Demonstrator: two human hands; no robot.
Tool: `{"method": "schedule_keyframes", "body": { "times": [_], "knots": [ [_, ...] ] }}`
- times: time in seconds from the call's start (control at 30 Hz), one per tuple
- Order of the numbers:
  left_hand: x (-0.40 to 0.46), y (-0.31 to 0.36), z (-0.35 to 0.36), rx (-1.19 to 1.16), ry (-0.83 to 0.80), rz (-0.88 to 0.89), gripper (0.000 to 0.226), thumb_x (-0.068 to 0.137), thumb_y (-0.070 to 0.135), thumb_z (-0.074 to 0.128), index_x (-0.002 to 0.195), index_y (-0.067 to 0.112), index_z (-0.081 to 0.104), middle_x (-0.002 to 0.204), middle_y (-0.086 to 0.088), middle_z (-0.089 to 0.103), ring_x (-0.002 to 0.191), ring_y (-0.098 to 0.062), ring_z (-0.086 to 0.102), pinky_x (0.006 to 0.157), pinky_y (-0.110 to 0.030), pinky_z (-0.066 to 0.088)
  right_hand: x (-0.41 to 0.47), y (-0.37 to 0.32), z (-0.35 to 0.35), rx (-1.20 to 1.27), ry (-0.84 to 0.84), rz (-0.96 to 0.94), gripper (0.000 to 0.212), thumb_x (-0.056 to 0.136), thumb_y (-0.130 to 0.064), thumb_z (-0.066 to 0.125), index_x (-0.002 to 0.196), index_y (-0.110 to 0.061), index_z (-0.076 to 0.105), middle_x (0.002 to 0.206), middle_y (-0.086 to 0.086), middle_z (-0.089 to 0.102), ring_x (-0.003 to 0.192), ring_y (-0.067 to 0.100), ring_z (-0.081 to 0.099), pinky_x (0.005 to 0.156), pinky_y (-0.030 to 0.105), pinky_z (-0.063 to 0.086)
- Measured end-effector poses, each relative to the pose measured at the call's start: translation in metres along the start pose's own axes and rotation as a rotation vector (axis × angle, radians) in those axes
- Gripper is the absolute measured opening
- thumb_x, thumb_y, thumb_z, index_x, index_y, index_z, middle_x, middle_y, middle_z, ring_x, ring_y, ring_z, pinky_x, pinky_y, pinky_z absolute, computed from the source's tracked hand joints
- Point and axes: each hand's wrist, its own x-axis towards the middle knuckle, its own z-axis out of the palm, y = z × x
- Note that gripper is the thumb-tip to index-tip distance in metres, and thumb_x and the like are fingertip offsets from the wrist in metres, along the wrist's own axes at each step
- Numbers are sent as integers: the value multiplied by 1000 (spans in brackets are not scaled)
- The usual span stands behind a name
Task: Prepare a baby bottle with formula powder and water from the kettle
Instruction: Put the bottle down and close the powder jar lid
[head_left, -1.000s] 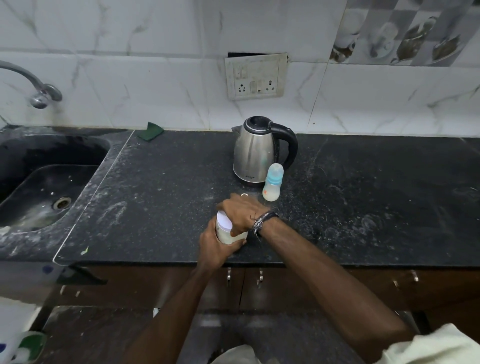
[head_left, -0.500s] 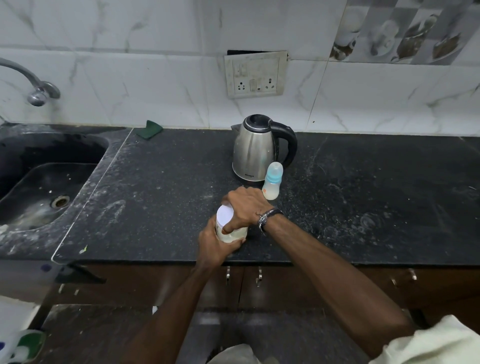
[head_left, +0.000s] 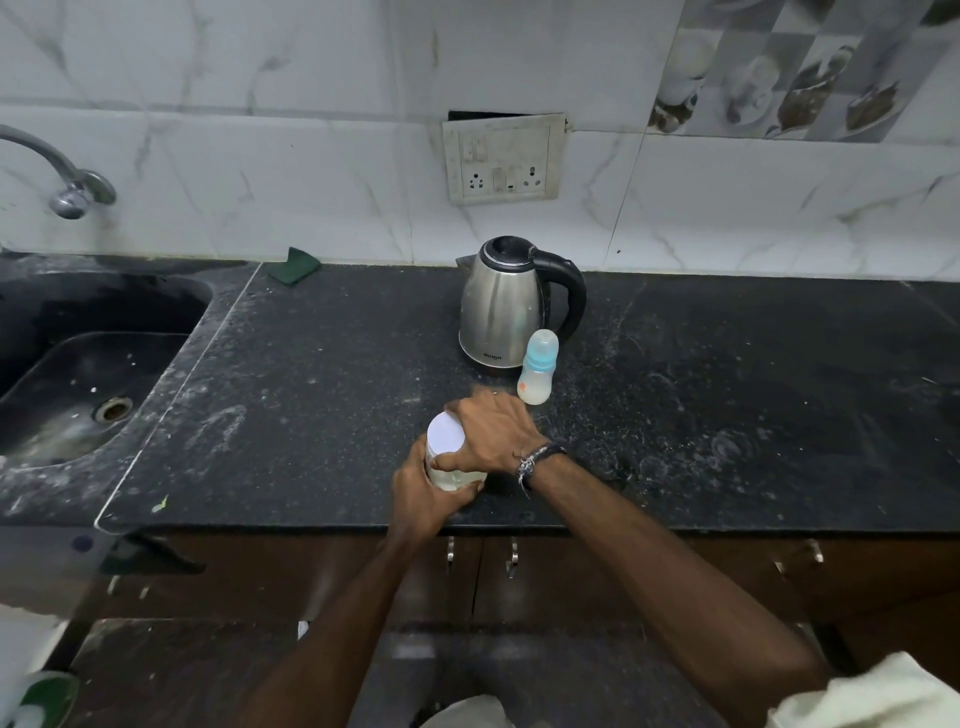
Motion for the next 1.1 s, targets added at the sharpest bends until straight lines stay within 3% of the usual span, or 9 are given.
{"method": "schedule_keyframes", "body": {
  "times": [0.07, 0.13, 0.2, 0.27, 0.4, 0.53, 0.67, 0.9, 1.1],
  "knots": [
    [-2, -1, -1, -32, -17, 12, 82, 46, 38, 90, 119, 21, 58, 105, 3, 71, 95, -12, 69, 84, -39, 59, -5, 3, 3, 45, 5, 21, 72, 64, -80, 63, 100, -17, 65, 100, 11, 63, 88, 31, 62, 67, 32, 38],
    [-2, -1, -2, -40, -29, 33, 81, 47, 40, 89, 119, 23, 57, 110, 4, 70, 101, -11, 67, 87, -38, 57, -10, 8, 4, 170, 59, 89, 65, 72, -83, 53, 75, -18, 58, 86, 7, 65, 79, 27, 61, 63, 31, 33],
    [-2, -2, -3, -43, -41, 49, 88, 50, 37, 92, 128, 26, 54, 121, 7, 67, 111, -10, 63, 94, -35, 54, -14, 13, 9, 398, 122, 235, 66, 85, -77, 41, 64, -15, 53, 72, 4, 64, 69, 25, 60, 57, 32, 37],
    [-2, -4, -3, -31, -30, 54, 95, 51, 34, 94, 134, 27, 49, 128, 12, 61, 118, -7, 58, 100, -34, 51, -20, 18, 17, 510, 134, 363, 59, 96, -63, 35, 68, -15, 57, 75, 8, 65, 72, 29, 61, 59, 34, 43],
    [-2, -10, -1, -19, -15, 53, 103, 49, 33, 94, 138, 23, 44, 133, 11, 56, 124, -11, 54, 104, -40, 50, -36, 34, 46, 351, 29, 421, 33, 97, -37, 50, 91, -11, 70, 98, 17, 71, 92, 37, 66, 72, 37, 51],
    [-2, -14, 1, 11, -26, 111, 99, 53, 25, 90, 137, 32, 40, 133, 12, 54, 126, -9, 52, 107, -41, 48, -49, 41, 71, 164, -30, 386, 26, 95, -31, 57, 102, -10, 70, 106, 15, 70, 98, 33, 67, 79, 37, 53],
    [-3, -20, 7, 56, 24, 159, 96, 58, 14, 88, 141, 9, 41, 138, -6, 51, 131, -22, 48, 107, -49, 45, -56, 42, 86, 68, -27, 318, 27, 97, -27, 54, 109, -9, 69, 115, 8, 65, 104, 30, 62, 81, 38, 54],
    [20, -6, 20, 212, 85, 137, 104, 61, 25, 88, 149, 17, 34, 121, -12, 40, 110, -17, 44, 99, -27, 41, -51, 38, 90, -16, -32, 316, 20, 94, -21, 56, 101, -8, 70, 104, 10, 68, 96, 31, 66, 74, 39, 55],
    [60, 14, 32, 289, -33, 57, 96, 67, 38, 84, 147, 24, 33, 119, -10, 45, 112, -26, 50, 95, -36, 45, -46, 37, 90, -51, -34, 275, 21, 93, -20, 54, 94, -8, 71, 97, 13, 68, 90, 32, 66, 70, 38, 53]
  ]
}}
